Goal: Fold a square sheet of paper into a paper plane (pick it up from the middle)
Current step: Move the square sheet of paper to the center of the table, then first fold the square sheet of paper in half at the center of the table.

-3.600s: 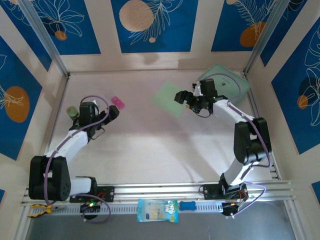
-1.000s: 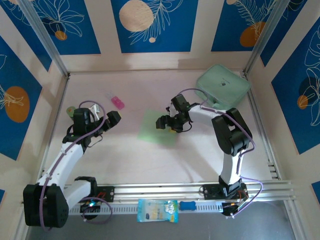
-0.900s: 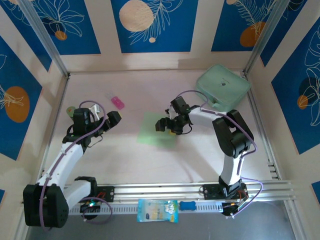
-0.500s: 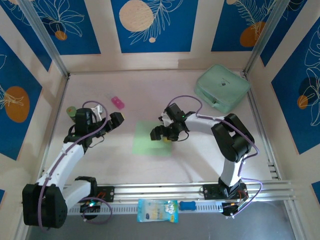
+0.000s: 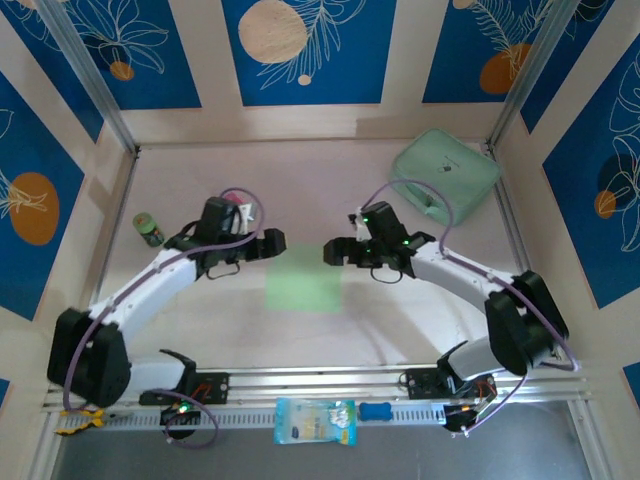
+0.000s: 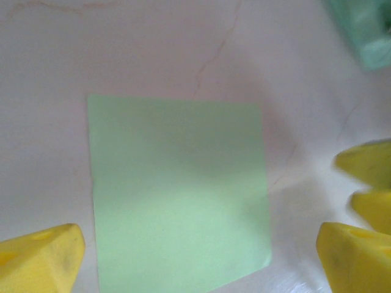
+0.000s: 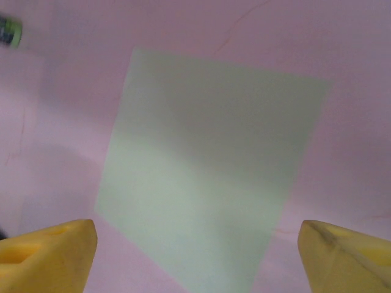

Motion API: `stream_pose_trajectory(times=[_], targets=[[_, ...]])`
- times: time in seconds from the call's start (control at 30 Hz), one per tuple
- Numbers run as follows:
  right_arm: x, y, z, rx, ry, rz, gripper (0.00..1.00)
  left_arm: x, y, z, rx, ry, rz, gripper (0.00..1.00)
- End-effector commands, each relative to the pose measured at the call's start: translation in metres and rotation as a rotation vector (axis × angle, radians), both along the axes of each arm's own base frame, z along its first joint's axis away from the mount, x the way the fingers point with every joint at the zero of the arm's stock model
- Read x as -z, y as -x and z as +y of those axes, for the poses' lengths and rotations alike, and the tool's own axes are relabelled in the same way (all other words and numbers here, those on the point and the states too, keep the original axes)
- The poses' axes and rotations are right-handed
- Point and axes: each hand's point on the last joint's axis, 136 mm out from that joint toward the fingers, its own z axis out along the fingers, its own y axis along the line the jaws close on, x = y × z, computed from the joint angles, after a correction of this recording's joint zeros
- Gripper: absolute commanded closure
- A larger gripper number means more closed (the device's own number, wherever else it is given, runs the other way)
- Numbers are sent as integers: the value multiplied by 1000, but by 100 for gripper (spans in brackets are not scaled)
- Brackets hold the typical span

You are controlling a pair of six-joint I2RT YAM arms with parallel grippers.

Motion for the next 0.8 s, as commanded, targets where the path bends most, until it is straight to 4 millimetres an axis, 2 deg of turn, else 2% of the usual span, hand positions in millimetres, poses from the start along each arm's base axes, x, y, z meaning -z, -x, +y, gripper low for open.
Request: stream_pose_trajectory(times=[0.0, 0.07, 0.13, 0.37, 0.47, 0.77], targets=[[4, -6, -31, 161, 28, -4, 12, 31, 11, -7, 85, -197, 98, 4], [3, -5, -44, 216, 38, -5, 11, 43, 16, -22, 151, -253, 163, 6], [0, -2, -52, 242, 33, -3, 10, 56, 19, -28, 180, -362, 204, 6], [0, 15, -63, 281, 8, 16, 1, 84, 20, -62, 198, -499, 282, 6], [6, 20, -64, 286, 7, 40, 0, 93, 21, -63, 166, -564, 314, 5], [14, 24, -63, 287, 8, 61, 0, 109, 19, -63, 52, -583, 389, 7]])
